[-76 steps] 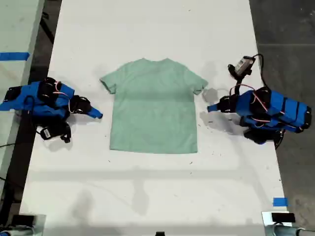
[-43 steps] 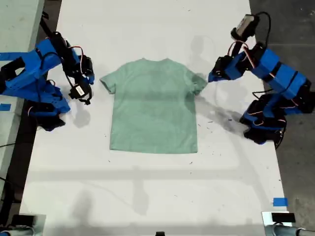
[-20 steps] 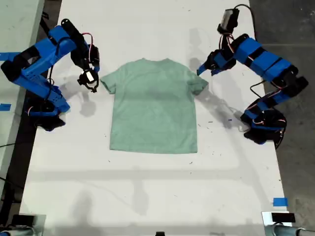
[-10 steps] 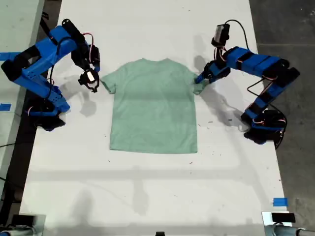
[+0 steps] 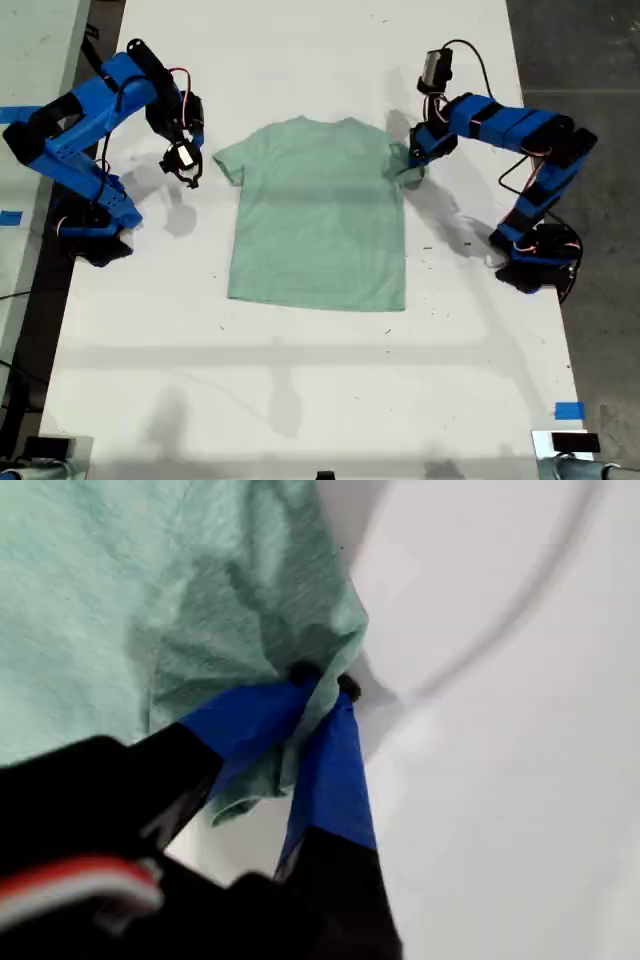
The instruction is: Fold tshirt
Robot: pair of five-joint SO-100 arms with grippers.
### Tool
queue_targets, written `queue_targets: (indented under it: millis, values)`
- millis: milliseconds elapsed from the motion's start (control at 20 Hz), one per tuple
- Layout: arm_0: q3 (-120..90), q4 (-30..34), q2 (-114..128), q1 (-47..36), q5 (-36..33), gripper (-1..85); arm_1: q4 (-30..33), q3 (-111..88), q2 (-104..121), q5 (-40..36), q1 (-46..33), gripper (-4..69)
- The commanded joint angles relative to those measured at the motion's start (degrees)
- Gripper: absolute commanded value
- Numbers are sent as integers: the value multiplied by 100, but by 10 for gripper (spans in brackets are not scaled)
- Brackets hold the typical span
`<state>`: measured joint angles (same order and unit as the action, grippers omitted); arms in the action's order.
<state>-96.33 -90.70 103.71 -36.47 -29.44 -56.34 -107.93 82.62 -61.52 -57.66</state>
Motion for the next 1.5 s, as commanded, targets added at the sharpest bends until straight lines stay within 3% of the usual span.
queue_targets:
  millis: [0, 300, 500, 650, 1050, 1100, 1150, 1200, 1450]
  values:
    - [149, 62, 26, 132, 0, 1, -606, 659, 185, -44, -70, -20]
    - [114, 123, 18, 176, 0, 0, -2215, 2883, 431, 229, 659, -20]
    - [114, 123, 18, 211, 26, 0, -2681, 4737, -70, 993, 1705, -20]
    - [123, 114, 18, 255, 53, 0, -2470, 5634, -809, 1556, 2417, -20]
    - [123, 123, 26, 387, 141, 0, -264, 5827, -2725, 2347, 3190, -19]
    - [123, 123, 18, 387, 149, 0, -9, 5818, -2979, 2399, 3155, 0]
    - [132, 114, 18, 396, 149, 0, 88, 5862, -3182, 2408, 3129, 135]
    - [141, 97, 18, 396, 149, 0, 53, 5933, -3278, 2320, 3103, 280]
    - [141, 53, 70, 404, 149, 0, -1336, 5880, -2127, 2276, 2997, 221]
